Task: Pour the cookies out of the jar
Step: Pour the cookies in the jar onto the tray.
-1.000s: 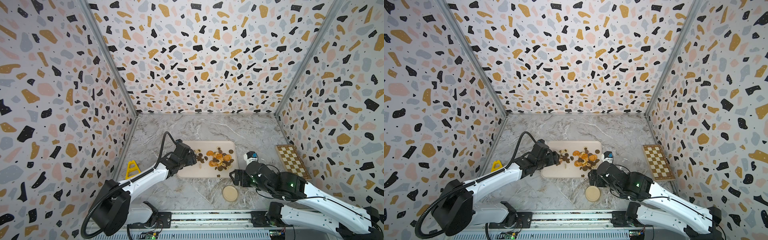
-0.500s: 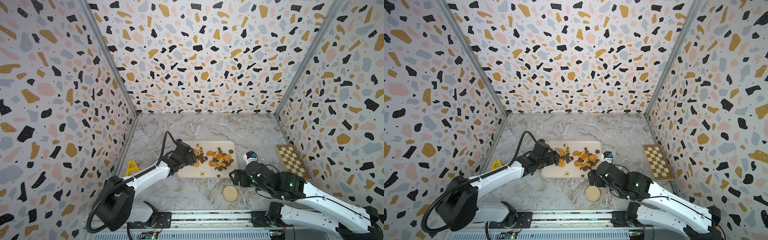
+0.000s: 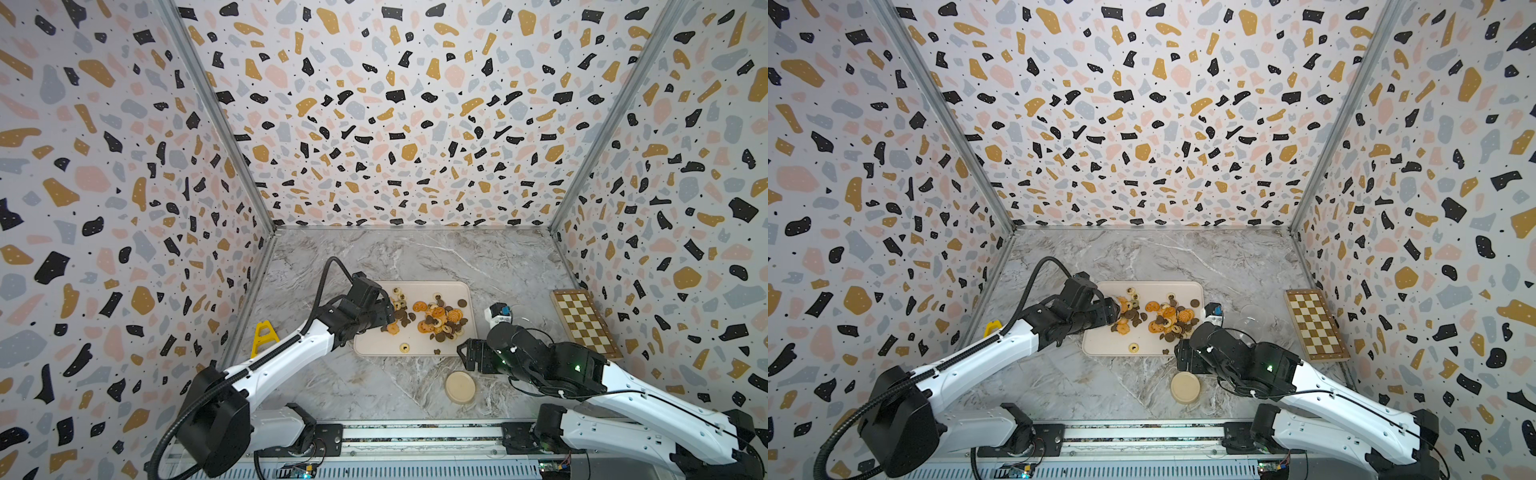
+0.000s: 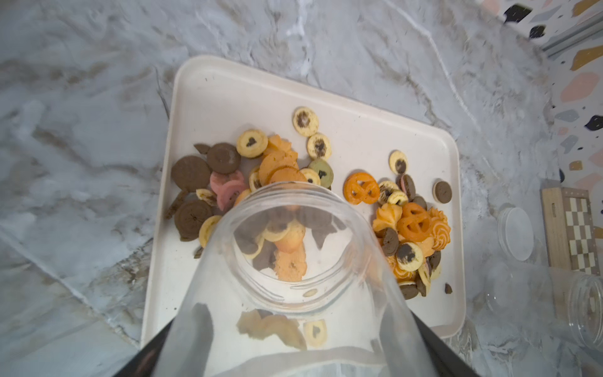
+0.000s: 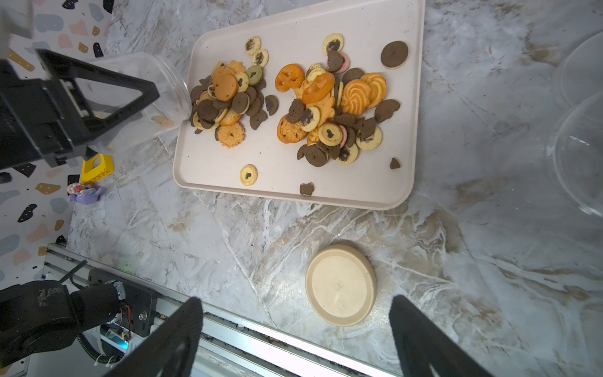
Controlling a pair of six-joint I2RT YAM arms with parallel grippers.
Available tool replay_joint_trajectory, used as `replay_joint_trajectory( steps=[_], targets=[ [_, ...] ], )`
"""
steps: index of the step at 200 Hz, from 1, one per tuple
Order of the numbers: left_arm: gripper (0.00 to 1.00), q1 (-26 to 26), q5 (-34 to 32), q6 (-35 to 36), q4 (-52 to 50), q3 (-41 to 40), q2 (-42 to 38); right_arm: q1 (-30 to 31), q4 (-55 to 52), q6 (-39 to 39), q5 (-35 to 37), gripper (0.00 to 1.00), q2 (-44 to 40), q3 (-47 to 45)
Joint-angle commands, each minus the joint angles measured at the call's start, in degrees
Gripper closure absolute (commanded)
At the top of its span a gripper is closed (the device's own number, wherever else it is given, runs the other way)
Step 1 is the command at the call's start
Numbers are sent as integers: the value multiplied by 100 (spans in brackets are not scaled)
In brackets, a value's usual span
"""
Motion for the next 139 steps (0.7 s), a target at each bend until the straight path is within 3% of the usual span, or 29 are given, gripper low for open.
replay_joint_trajectory(
  steps=[1, 9, 14, 35, 57, 81, 118, 139],
  targets=[
    [100, -271, -36, 47, -622, 502, 154, 17, -77, -25, 58, 9, 36, 197],
    [100, -520, -714, 185, -577, 565, 31, 15, -113, -16, 86, 9, 4, 189],
    [100, -544, -806, 283, -421, 532, 34, 15, -91, -24, 94, 8, -31, 161],
    [100, -50, -181, 455, -1051, 1022, 767, 13, -33, -39, 97, 8, -53, 146],
    [100, -83, -67, 529, -1010, 1176, 715, 19, -78, -2, 91, 8, -42, 179],
    [100, -74, -446, 814, -1312, 1550, 544, 17, -52, 20, 114, 8, -141, 79],
    [100, -100, 35, 1388, -2172, 1918, 1393, 15, -68, 20, 114, 8, -105, 112],
    [100, -267, 96, 1384, -2120, 1486, 1538, 17, -14, 79, 142, 8, -232, 34]
  ],
)
